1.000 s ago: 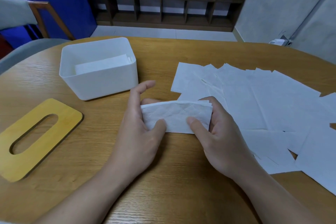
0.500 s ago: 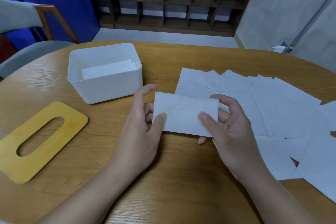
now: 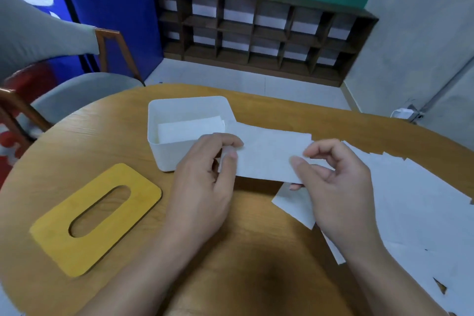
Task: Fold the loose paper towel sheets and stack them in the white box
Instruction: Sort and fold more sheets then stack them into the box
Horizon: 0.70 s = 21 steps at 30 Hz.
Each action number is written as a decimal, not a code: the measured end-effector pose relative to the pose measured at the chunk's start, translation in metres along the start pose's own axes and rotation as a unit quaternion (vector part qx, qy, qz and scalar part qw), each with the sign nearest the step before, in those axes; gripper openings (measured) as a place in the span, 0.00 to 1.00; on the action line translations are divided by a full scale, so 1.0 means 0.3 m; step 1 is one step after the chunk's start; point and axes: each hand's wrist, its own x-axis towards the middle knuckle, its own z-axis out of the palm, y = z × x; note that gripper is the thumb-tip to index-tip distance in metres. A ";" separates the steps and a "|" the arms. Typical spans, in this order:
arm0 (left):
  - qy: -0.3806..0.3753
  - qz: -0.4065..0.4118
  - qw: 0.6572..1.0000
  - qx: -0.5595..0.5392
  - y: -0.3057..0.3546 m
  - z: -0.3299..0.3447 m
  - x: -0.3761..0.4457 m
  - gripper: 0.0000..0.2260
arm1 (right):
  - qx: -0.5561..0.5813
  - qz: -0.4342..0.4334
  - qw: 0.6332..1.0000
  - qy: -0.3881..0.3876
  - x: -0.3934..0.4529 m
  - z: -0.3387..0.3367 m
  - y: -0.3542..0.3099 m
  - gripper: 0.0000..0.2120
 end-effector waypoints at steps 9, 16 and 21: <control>0.127 0.016 0.986 0.110 -0.112 -0.180 0.164 0.09 | -0.106 -0.132 0.981 -0.097 0.265 0.312 -0.105 0.06; 0.087 -0.051 0.982 0.157 -0.235 -0.248 0.233 0.11 | -0.182 -0.126 0.965 -0.137 0.367 0.457 -0.128 0.03; 0.049 -0.050 0.979 0.190 -0.283 -0.232 0.246 0.13 | -0.293 -0.142 0.929 -0.177 0.374 0.501 -0.098 0.08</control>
